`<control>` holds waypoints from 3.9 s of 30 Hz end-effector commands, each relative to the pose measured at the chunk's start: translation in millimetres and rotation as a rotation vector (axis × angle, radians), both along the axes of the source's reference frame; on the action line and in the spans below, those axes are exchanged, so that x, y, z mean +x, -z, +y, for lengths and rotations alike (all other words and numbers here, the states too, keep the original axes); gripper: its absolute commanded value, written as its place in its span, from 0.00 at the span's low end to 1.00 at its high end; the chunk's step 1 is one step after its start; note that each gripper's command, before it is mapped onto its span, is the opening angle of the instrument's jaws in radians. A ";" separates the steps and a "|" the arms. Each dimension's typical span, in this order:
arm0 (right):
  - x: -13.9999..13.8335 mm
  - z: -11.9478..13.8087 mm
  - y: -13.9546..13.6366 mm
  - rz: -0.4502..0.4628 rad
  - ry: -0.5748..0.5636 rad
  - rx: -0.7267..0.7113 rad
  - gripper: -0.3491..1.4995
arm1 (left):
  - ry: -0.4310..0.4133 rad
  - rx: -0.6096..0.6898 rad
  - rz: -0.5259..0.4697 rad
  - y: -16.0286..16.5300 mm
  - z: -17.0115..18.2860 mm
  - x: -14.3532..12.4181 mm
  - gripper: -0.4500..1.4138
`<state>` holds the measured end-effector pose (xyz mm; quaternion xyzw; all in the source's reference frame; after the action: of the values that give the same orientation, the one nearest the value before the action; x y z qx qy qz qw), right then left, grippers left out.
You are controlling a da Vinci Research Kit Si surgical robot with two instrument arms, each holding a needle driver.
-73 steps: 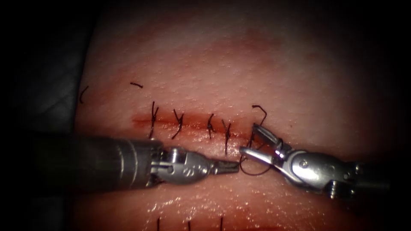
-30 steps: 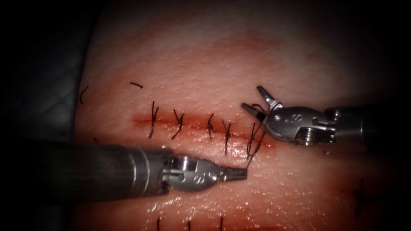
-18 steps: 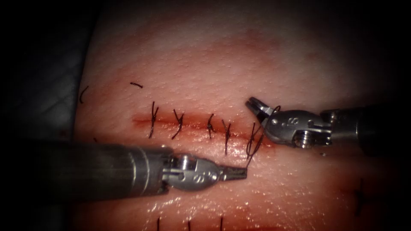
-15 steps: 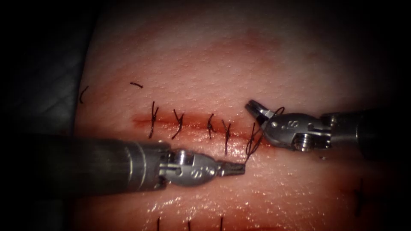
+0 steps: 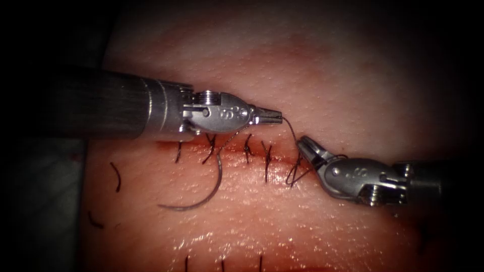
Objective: Wound Closure
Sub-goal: Tie the knot by pulling the right arm down and the left arm up, then cut the long suture with the right hand.
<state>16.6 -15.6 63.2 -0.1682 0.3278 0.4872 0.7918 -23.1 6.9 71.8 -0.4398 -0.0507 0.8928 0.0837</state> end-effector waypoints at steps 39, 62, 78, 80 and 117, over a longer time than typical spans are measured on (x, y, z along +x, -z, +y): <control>2.0 -8.6 0.6 0.069 0.023 -0.034 0.00 | 0.187 0.086 0.052 -21.8 18.9 -5.6 0.00; 2.4 -11.3 -1.1 0.177 0.023 -0.051 0.00 | 0.260 0.121 0.006 -27.6 21.1 -4.5 0.00; -3.3 -5.3 3.8 0.323 -0.018 0.030 0.74 | 0.126 0.137 0.024 -3.6 12.8 2.7 0.00; -3.8 -3.9 4.1 0.344 -0.031 0.065 0.76 | 0.116 0.115 0.037 -0.4 10.8 1.8 0.00; -0.3 0.9 -3.3 0.285 -0.061 0.174 0.52 | 0.196 -0.075 0.005 21.6 -0.9 6.6 0.00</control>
<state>15.7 -14.4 66.3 -0.0412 0.3846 0.5571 0.7349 -16.0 5.8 49.4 -0.4439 0.0271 0.8823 0.1541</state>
